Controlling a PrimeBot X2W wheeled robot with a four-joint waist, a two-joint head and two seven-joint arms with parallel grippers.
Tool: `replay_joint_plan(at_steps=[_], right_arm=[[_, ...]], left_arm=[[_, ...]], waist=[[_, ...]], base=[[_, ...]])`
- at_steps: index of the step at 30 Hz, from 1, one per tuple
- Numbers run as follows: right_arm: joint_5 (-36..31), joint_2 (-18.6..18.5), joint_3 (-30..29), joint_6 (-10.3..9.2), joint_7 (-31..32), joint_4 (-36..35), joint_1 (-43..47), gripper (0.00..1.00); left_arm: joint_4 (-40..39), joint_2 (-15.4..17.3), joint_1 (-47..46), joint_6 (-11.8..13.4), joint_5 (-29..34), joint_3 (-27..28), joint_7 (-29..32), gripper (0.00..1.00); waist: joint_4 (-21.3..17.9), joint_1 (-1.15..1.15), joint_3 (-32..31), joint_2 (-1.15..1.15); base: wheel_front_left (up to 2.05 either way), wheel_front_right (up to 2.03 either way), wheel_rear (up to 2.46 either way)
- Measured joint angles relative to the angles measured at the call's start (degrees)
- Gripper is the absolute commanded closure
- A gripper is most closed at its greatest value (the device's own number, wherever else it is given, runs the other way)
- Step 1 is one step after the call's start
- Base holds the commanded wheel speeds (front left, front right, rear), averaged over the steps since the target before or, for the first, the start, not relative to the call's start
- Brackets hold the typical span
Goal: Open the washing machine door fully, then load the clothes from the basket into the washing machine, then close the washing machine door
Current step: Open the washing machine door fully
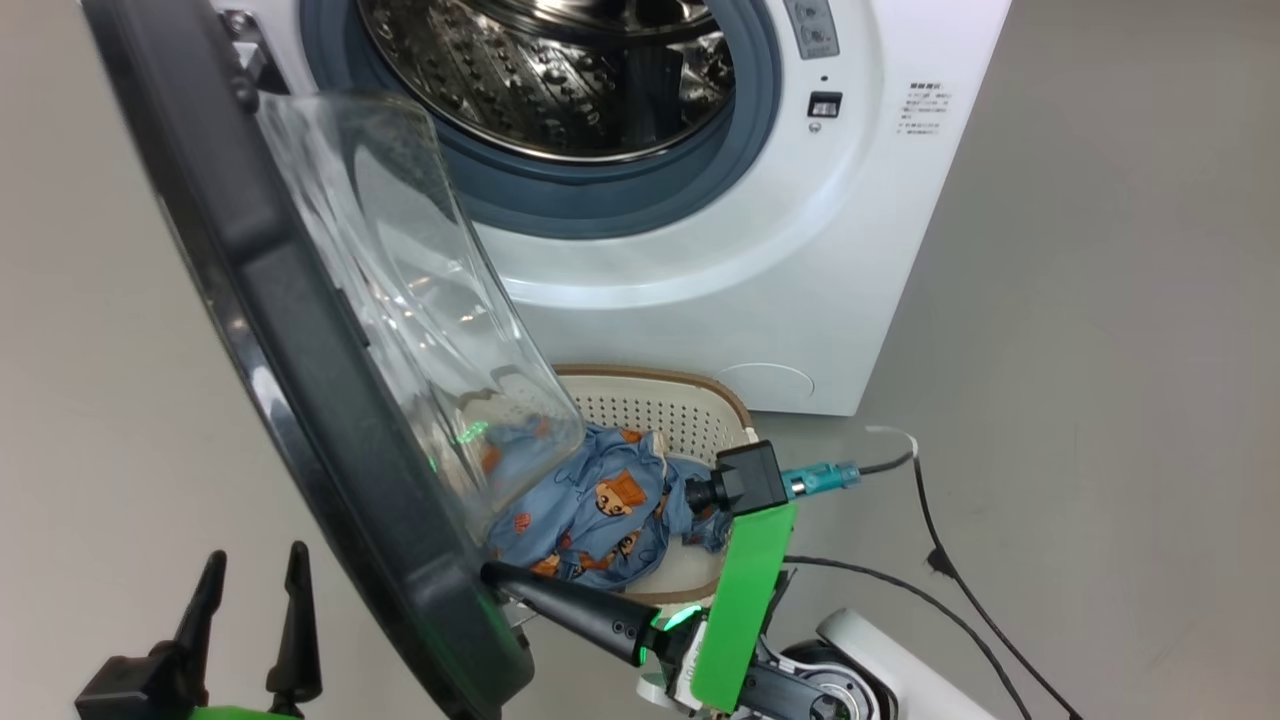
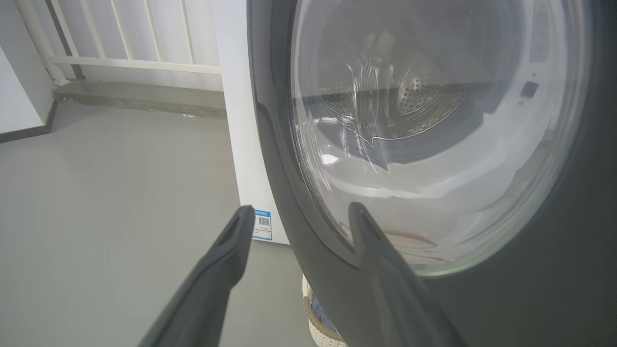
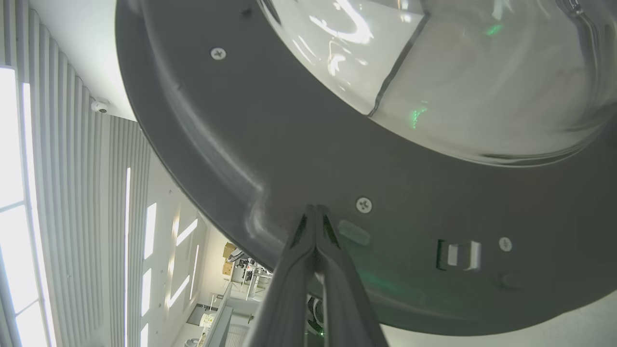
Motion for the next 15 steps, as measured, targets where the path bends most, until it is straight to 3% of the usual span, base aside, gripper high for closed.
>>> replay_joint_plan(at_steps=[14, 15], right_arm=[[-0.7, 0.4, -1.3, 0.00, -4.4, 0.0, 0.9, 1.00], [-1.6, 0.4, -1.5, 0.00, -5.1, -0.4, 0.8, 0.89]], left_arm=[[0.0, 0.0, 1.2, 0.9, 0.0, 0.3, 0.0, 0.00], [-0.1, 0.0, 1.2, 0.9, 0.0, 0.5, 0.0, 0.00]], waist=[[-0.3, 0.00, -1.7, 0.00], [-0.5, 0.00, -1.7, 0.00]], base=[[0.00, 0.00, 0.00], [0.00, 0.00, 0.00]])
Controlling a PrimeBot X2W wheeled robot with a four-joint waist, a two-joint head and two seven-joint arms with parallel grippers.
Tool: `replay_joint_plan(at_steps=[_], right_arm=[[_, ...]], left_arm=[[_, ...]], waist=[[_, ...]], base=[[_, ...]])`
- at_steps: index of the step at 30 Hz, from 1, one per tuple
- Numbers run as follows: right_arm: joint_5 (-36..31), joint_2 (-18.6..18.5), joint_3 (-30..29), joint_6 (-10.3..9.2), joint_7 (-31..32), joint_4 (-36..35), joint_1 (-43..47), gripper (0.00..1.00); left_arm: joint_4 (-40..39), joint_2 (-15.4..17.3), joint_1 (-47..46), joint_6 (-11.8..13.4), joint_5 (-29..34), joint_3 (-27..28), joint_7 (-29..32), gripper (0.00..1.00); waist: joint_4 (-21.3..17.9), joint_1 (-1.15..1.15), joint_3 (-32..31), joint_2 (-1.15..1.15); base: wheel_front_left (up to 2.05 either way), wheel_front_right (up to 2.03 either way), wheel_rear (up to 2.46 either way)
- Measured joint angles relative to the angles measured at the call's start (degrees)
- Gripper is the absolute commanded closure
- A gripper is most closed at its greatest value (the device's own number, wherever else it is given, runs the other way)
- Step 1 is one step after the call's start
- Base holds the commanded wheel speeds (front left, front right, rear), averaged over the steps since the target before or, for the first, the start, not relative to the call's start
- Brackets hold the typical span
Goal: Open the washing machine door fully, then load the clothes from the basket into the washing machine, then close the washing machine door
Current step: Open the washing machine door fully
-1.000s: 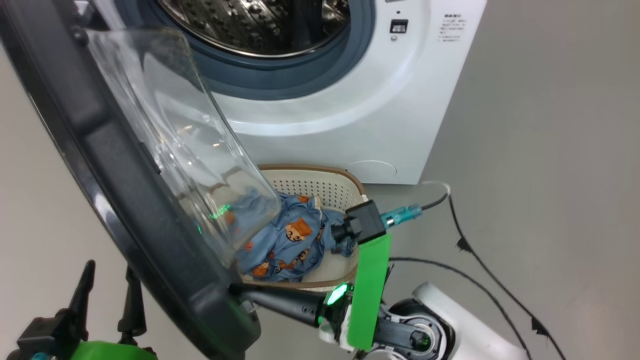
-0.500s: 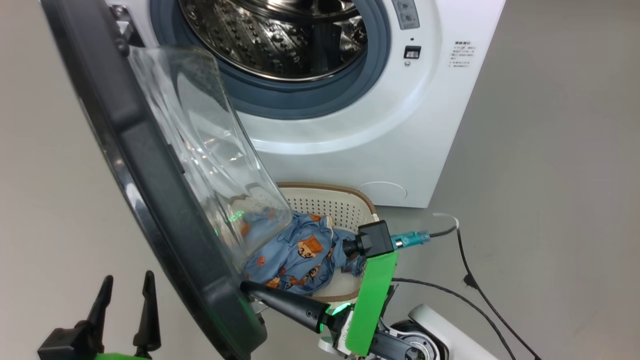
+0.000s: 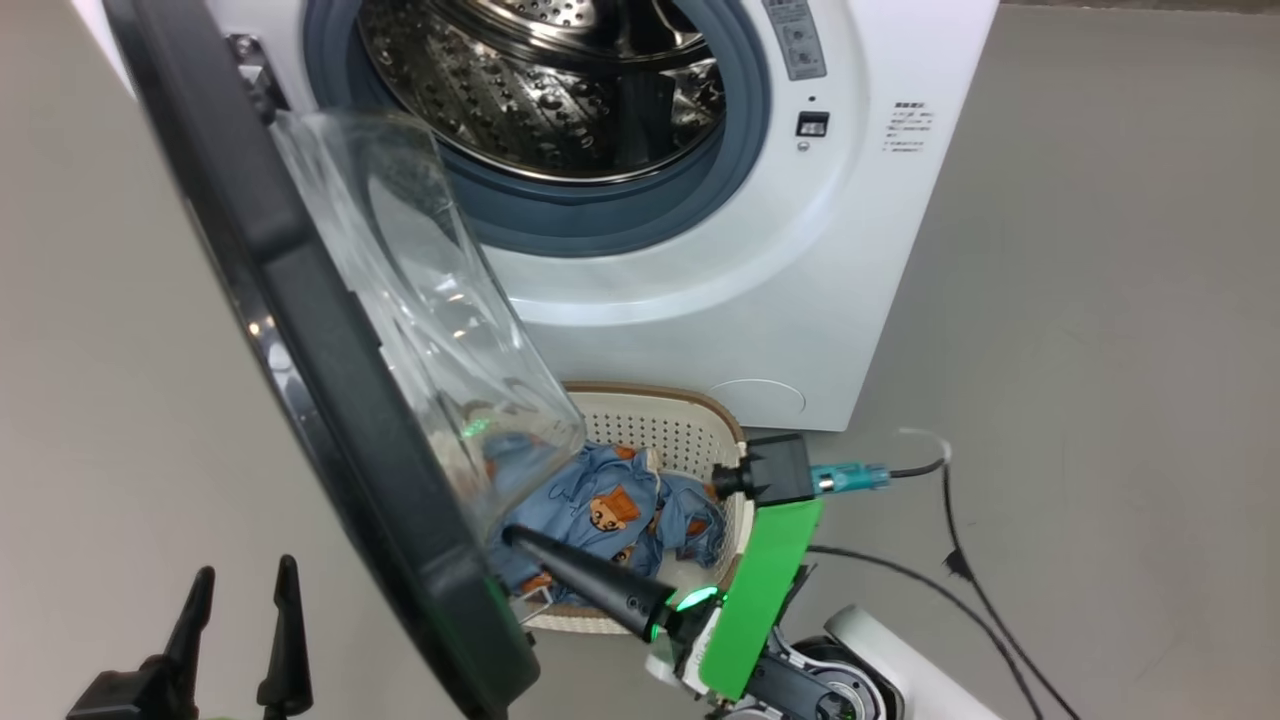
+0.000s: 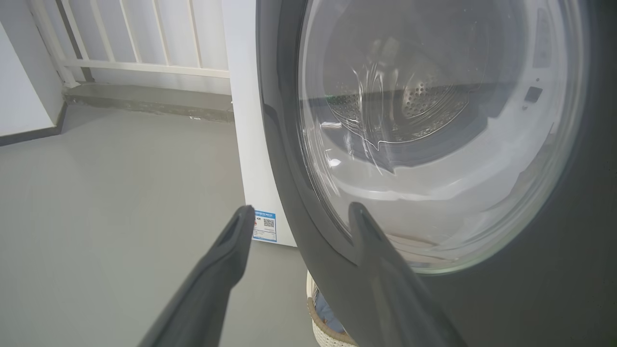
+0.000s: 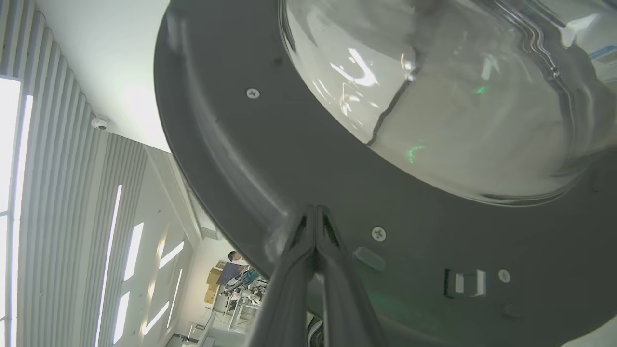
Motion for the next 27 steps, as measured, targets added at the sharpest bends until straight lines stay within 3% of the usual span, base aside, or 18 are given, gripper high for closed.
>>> replay_joint_plan(at_steps=[2, 3, 4, 12, 16, 22, 27], right_arm=[[-2.3, -0.6, 0.0, 0.00, -1.7, -1.0, 0.0, 0.37], [-3.3, -1.2, 0.0, 0.00, -2.8, -1.8, 0.0, 0.05], [-4.2, -2.0, 0.0, 0.00, -4.4, -2.6, 0.0, 0.00], [-16.6, -11.8, 2.5, 0.00, -25.7, -4.1, 0.3, 0.00], [-21.1, -13.9, 0.7, 0.00, -28.9, -2.7, 2.2, 0.00], [-37.6, -11.6, -18.2, 0.00, -28.9, -3.6, 10.0, 0.00], [-50.9, -7.8, -27.4, 0.00, -29.0, -4.8, 19.0, 0.00]], left_arm=[[0.0, 0.0, 0.0, 0.0, 0.0, 0.3, 0.0, 0.00], [0.0, 0.0, 0.0, 0.0, 0.0, 0.4, 0.0, 0.00], [0.0, 0.0, 0.0, 0.0, 0.0, 0.5, 0.0, 0.00], [0.0, 0.0, 0.0, 0.0, 0.1, 2.1, 0.0, 0.00], [-0.2, 0.0, 0.1, 0.1, 0.1, 2.8, 0.0, 0.00], [-0.3, 0.0, 1.3, 0.2, 0.6, 3.0, 0.0, 0.00], [-0.3, 0.0, 1.4, 0.6, 0.6, 3.1, 0.0, 0.00]], waist=[[-0.3, 0.00, -0.1, 0.00], [-0.5, 0.00, -0.2, 0.00], [-0.6, 0.00, -0.3, 0.00], [-0.9, 0.00, -1.2, 0.00], [-1.6, 0.00, -1.4, 0.00], [-2.6, 0.00, -1.8, 0.00], [-2.7, 0.00, -2.4, 0.00]], base=[[0.00, 0.00, 0.00], [0.00, 0.00, 0.00], [0.00, 0.00, 0.00], [0.00, 0.00, 0.00], [0.00, 0.00, 0.00], [0.00, 0.00, 0.00], [0.00, 0.00, 0.00]])
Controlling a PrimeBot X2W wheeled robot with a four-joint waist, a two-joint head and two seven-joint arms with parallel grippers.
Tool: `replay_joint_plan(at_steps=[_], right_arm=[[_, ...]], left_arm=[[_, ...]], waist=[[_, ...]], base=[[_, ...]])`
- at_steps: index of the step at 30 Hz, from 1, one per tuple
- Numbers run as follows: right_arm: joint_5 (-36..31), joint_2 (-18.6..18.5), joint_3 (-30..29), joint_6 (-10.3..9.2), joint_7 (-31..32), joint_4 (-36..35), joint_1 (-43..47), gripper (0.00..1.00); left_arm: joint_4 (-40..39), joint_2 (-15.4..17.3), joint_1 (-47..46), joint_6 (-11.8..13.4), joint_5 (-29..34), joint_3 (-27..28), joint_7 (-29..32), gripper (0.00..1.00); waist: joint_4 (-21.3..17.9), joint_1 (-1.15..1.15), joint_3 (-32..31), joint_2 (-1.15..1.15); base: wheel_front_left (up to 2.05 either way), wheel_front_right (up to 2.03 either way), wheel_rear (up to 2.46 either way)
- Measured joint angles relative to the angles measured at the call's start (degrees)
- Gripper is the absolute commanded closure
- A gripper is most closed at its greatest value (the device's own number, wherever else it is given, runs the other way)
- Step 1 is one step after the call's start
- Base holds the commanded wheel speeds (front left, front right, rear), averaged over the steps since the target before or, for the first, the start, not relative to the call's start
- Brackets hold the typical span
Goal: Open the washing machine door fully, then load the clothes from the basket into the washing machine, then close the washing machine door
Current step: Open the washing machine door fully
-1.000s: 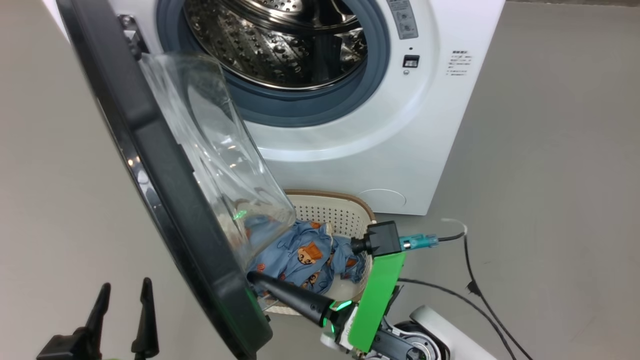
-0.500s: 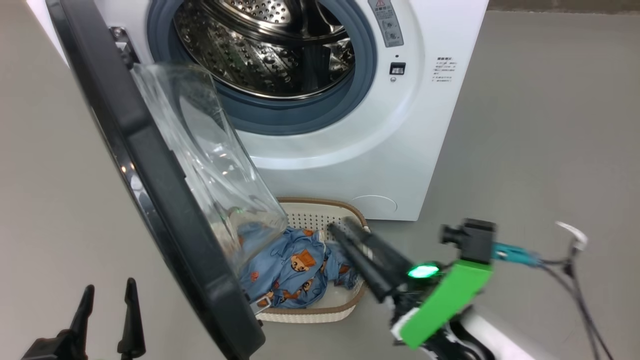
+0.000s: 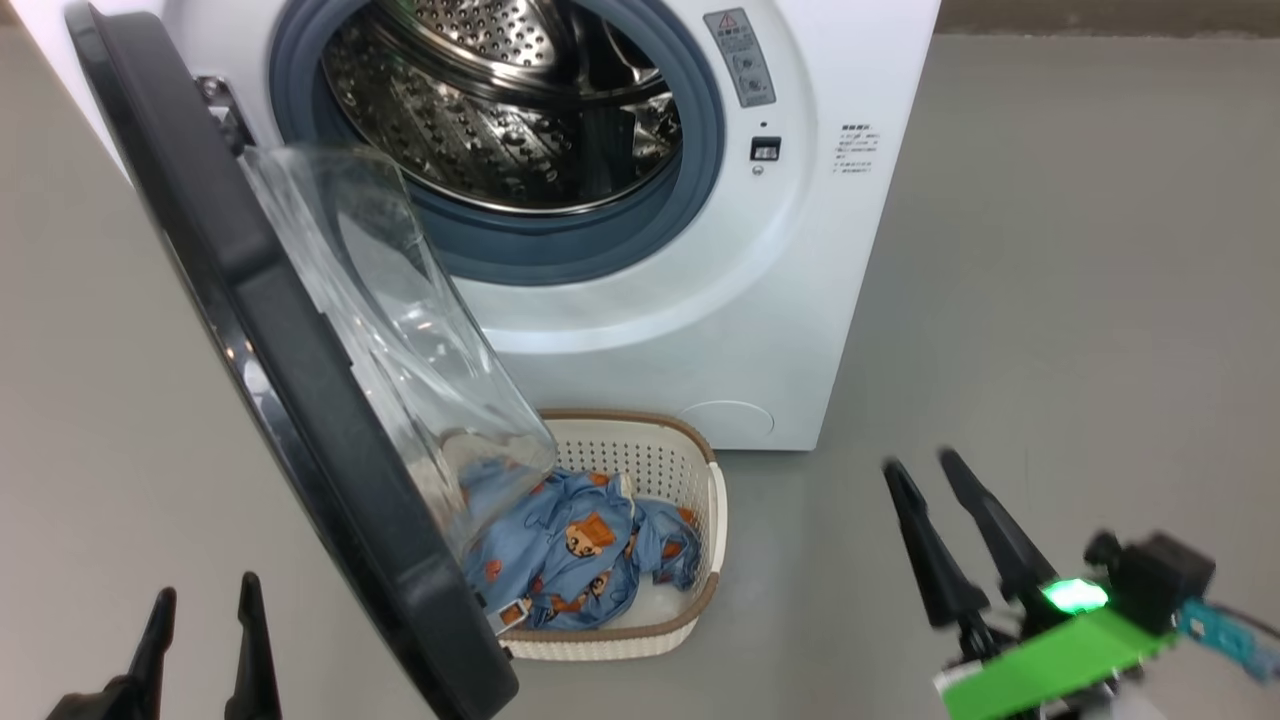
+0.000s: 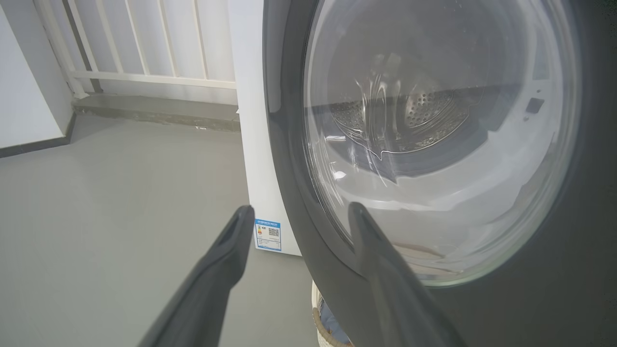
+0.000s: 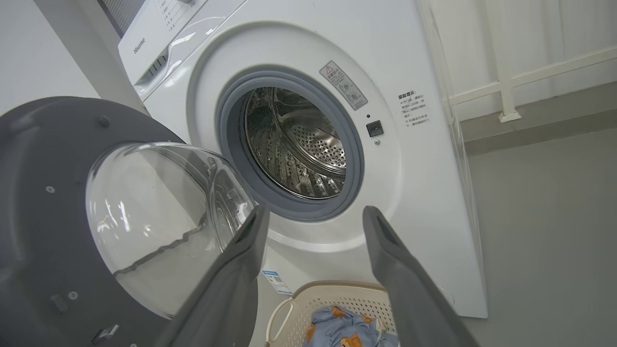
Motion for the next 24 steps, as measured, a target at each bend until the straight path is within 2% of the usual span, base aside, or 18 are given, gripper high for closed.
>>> replay_joint_plan(at_steps=[6, 12, 18, 24], right_arm=[[-12.0, 4.4, -9.1, 0.01, 0.0, -0.2, 7.5, 0.00], [-19.2, 7.8, -13.5, 0.01, 0.0, -0.9, 10.9, 0.00], [-26.0, 8.7, -16.8, 0.01, 0.0, -0.9, 12.2, 0.00], [-29.7, 9.3, -21.2, 0.01, 0.0, -0.9, 14.5, 0.00]], left_arm=[[0.0, 0.0, 2.3, 0.5, 0.1, 0.5, 0.0, 0.00], [-0.3, 0.0, 2.9, 0.9, 0.1, 1.0, 0.0, 0.00], [-0.6, 0.0, 4.0, 1.0, 0.4, 1.5, 0.0, 0.00], [-0.7, 0.1, 6.6, 1.0, 0.5, 2.1, 0.0, 0.00]], waist=[[-0.5, 0.00, -1.7, 0.00], [-1.4, 0.00, -2.4, 0.00], [-2.3, 0.00, -3.5, 0.00], [-3.2, 0.00, -5.0, 0.00]], base=[[0.00, 0.00, 0.00], [0.00, 0.00, 0.00], [0.00, 0.00, 0.00], [0.00, 0.00, 0.00]])
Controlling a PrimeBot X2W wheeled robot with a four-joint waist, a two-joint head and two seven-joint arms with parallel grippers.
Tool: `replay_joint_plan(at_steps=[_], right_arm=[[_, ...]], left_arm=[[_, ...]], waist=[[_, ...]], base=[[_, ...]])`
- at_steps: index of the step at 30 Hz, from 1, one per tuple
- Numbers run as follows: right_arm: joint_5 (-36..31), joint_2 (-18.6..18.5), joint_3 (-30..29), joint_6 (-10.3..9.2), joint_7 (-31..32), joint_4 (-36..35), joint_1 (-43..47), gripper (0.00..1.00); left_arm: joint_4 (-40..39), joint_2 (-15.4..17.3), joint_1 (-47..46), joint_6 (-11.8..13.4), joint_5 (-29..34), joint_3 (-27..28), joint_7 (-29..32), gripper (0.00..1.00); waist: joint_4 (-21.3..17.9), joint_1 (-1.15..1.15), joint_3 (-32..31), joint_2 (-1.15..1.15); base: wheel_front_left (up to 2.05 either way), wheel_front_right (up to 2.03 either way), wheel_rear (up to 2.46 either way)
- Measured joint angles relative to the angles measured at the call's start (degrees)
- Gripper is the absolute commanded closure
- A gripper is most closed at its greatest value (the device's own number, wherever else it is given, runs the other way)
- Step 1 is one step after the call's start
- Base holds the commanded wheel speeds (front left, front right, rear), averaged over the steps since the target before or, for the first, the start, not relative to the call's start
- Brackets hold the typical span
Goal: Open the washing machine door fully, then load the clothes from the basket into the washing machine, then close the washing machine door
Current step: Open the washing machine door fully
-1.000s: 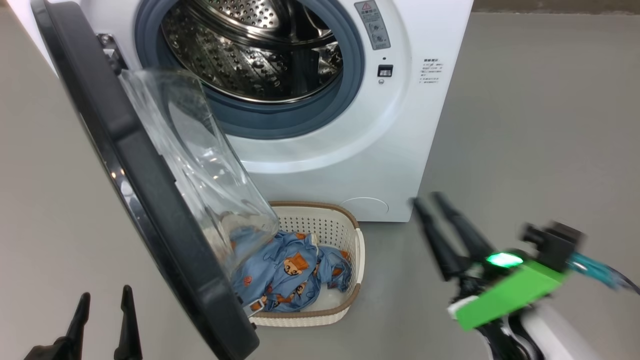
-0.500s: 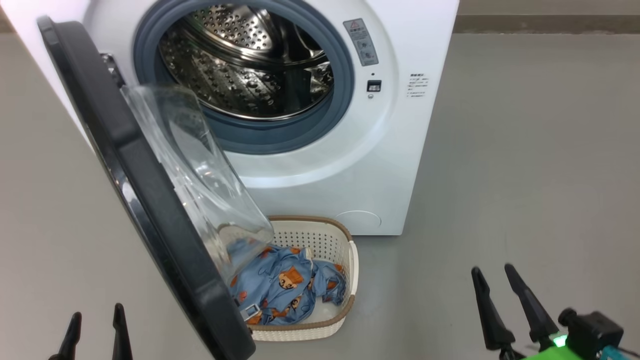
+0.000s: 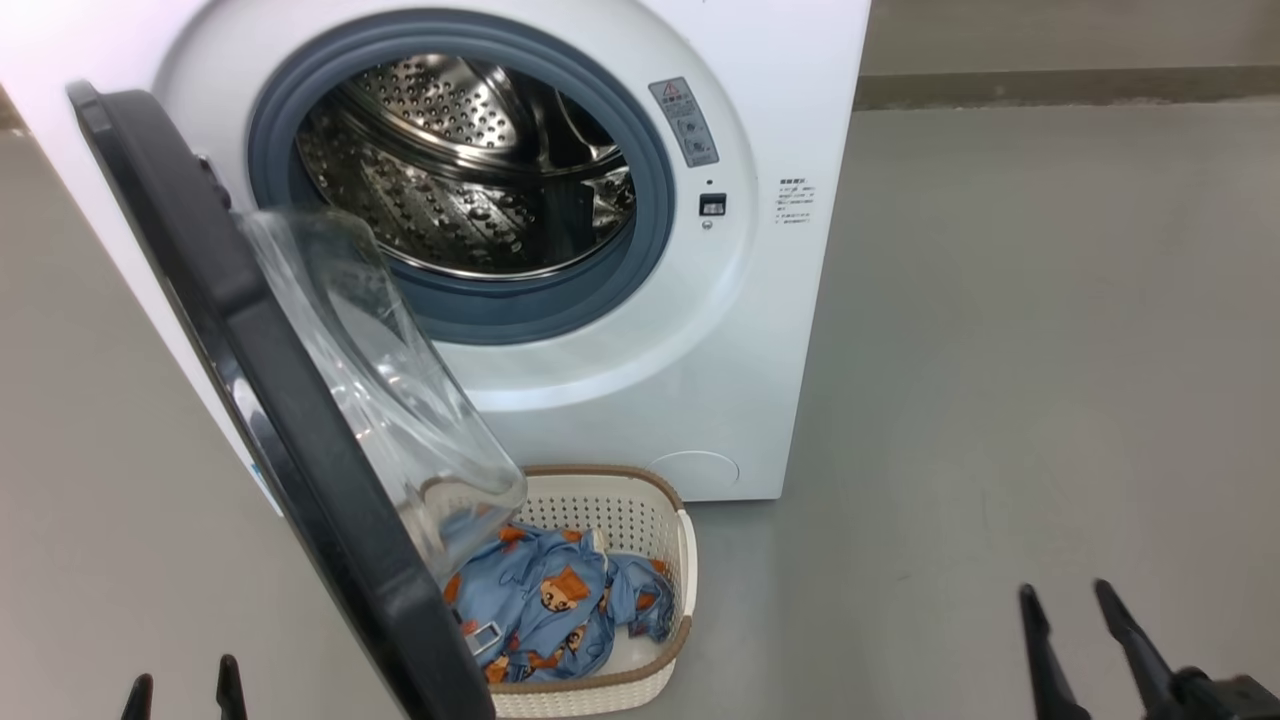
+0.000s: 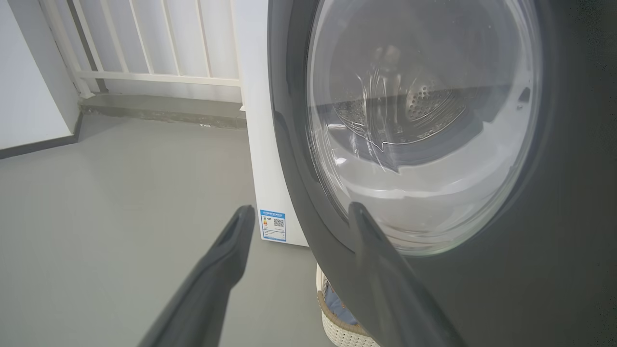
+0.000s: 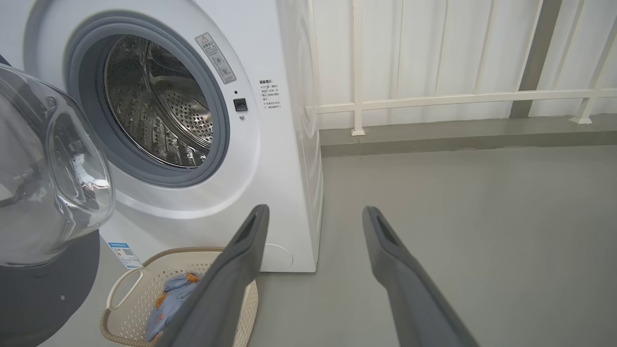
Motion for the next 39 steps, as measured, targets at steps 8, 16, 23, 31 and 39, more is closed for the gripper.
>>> replay_joint_plan(at_steps=[8, 16, 23, 31, 39], right_arm=[[-1.0, 0.8, -3.5, 0.01, 0.0, 0.4, 1.7, 0.00], [-0.9, 0.9, -3.3, 0.01, 0.0, 1.0, 1.7, 0.00], [-0.9, 0.9, -3.2, 0.01, 0.0, 1.1, 1.7, 0.00], [-0.9, 0.9, -3.1, 0.01, 0.0, 1.3, 1.7, 0.00], [-0.9, 0.9, -3.0, 0.01, 0.0, 1.3, 1.6, 0.00]], left_arm=[[-0.1, 0.0, 0.3, 0.0, 0.4, -0.1, 0.0, 0.00], [-0.2, 0.0, 0.4, 0.0, 0.5, -0.2, 0.0, 0.00], [-0.2, 0.0, 0.4, 0.1, 0.5, -0.8, 0.0, 0.00], [-0.4, 0.0, 0.4, 0.5, 0.5, -0.9, 0.0, 0.00], [-0.3, 0.0, 0.5, 0.4, 0.5, -0.9, 0.0, 1.00]], waist=[[-0.6, 0.00, -0.5, 0.00], [-1.5, 0.00, -0.7, 0.00], [-1.5, -0.01, -0.8, 0.00], [-1.4, 0.00, -0.8, 0.00], [-1.3, 0.00, -0.7, 0.00]], base=[[0.00, 0.00, 0.00], [0.00, 0.00, 0.00], [0.00, 0.00, 0.00], [0.00, 0.00, 0.00], [0.00, 0.00, 0.00]])
